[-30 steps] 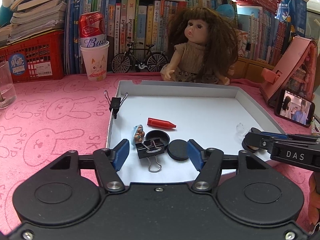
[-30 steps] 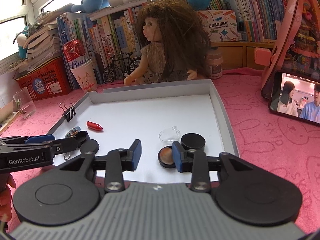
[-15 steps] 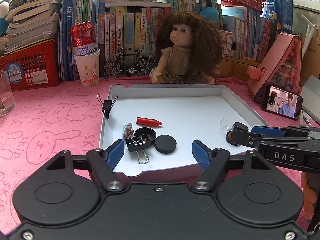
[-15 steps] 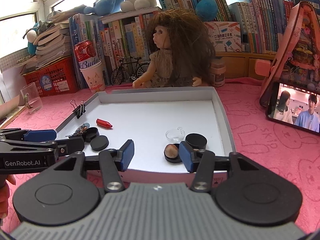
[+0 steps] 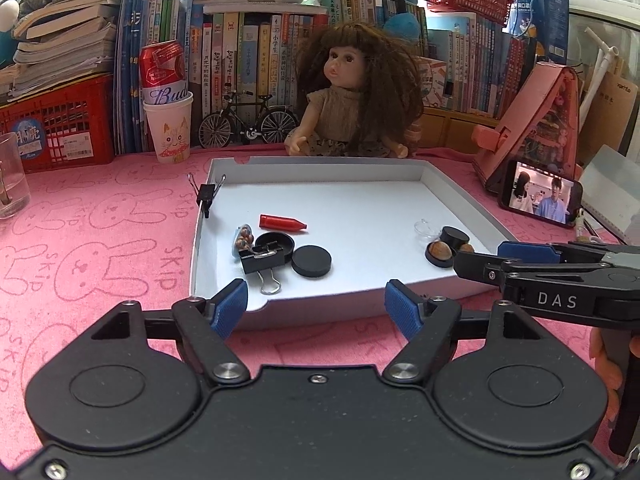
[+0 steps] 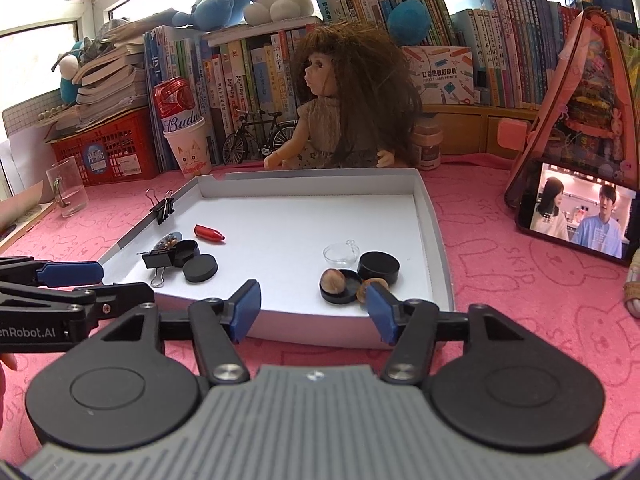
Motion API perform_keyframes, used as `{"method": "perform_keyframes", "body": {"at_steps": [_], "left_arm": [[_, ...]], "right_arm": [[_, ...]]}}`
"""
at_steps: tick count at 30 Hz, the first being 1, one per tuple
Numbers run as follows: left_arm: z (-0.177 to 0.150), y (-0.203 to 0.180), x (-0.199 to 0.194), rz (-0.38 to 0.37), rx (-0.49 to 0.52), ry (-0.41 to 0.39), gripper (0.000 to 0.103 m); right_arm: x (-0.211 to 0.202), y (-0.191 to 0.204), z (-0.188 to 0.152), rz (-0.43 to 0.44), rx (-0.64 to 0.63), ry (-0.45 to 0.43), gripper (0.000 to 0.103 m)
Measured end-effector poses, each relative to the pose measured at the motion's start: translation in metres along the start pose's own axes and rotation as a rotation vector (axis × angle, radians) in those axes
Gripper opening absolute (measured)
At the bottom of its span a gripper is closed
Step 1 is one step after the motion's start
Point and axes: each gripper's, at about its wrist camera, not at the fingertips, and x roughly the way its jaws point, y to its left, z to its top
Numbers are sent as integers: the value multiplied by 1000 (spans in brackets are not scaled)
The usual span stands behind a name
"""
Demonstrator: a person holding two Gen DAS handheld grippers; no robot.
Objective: Organize rigid objects
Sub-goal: 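Move both tools back toward the remaining objects on the cloth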
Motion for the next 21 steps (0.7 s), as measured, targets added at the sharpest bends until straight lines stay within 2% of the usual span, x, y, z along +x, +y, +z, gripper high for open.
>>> {"method": "perform_keyframes", "body": {"at_steps": [8, 21], "left_arm": [[-10, -5, -17, -26, 12, -3, 75], [-30, -11, -35, -66, 4, 22, 75]], "right_arm": [[-13, 3, 0, -3, -43, -3, 74], [-34, 0, -7, 24, -42, 6, 76]]}}
